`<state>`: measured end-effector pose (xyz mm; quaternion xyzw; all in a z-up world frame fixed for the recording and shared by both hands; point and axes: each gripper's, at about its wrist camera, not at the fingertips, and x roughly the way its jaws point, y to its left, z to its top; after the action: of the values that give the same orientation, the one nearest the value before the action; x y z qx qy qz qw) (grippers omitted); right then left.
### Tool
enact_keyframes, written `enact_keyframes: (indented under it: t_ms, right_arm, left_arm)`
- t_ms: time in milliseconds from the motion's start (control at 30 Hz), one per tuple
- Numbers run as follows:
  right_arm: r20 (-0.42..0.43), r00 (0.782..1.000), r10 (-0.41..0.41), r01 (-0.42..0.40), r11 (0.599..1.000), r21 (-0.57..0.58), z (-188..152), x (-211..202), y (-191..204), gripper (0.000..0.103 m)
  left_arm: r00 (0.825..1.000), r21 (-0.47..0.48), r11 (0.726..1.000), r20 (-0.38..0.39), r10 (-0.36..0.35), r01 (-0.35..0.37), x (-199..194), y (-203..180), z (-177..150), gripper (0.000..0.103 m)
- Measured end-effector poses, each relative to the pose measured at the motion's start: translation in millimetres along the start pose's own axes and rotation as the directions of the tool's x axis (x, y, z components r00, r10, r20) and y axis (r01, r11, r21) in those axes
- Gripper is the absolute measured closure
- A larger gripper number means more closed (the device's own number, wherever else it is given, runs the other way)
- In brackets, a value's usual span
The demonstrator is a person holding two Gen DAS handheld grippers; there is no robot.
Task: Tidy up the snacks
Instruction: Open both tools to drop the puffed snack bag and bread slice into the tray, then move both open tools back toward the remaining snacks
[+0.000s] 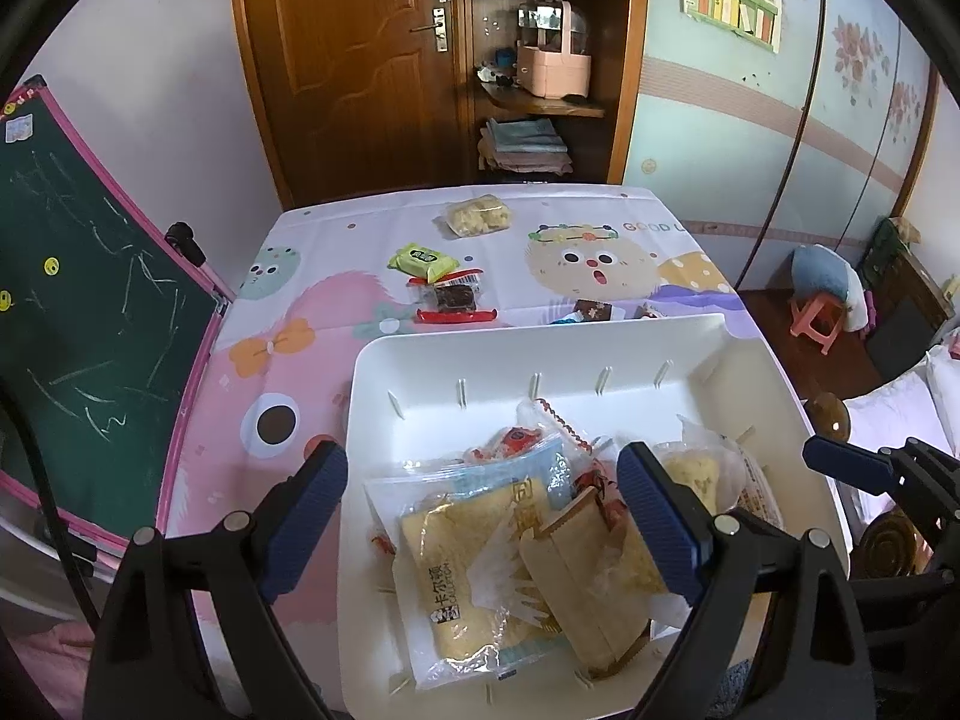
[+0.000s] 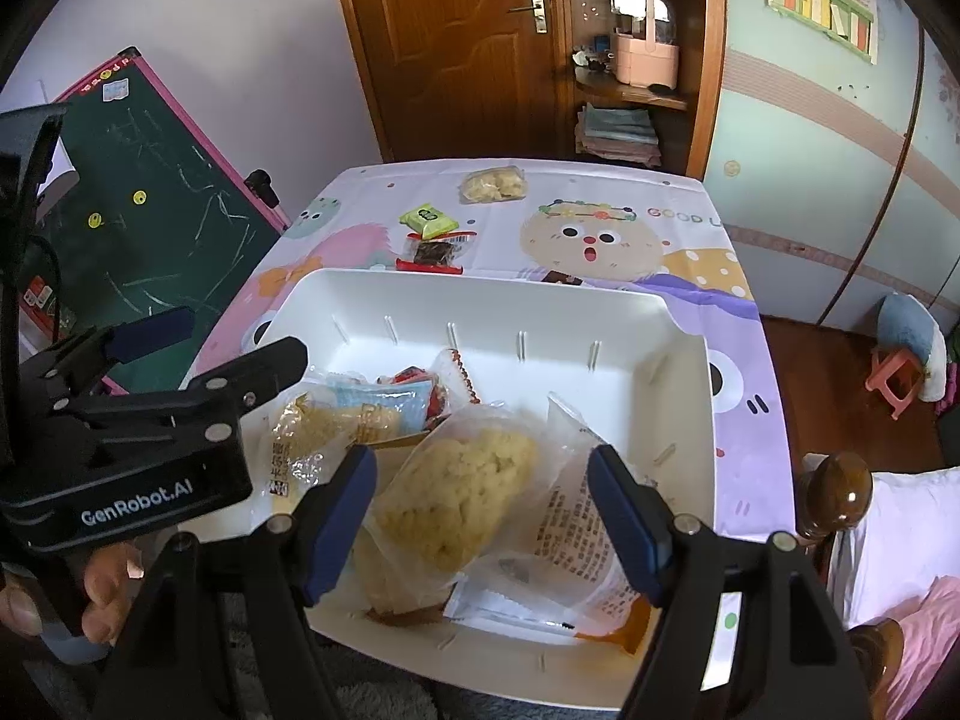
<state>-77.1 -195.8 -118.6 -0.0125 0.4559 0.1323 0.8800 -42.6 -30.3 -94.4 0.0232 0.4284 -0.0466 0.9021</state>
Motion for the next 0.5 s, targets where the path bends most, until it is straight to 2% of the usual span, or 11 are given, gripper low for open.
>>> enact_keyframes:
  t_ms: [500]
  right_arm:
    - [-0.022,1.0,0.009,-0.009,1.0,-0.004,-1.4,5.9,2.1,0.029]
  left_arm:
    - [1.0,0.002,1.0,-0.014,-0.007,0.007,3.1,-2.3,-3.2,0.012]
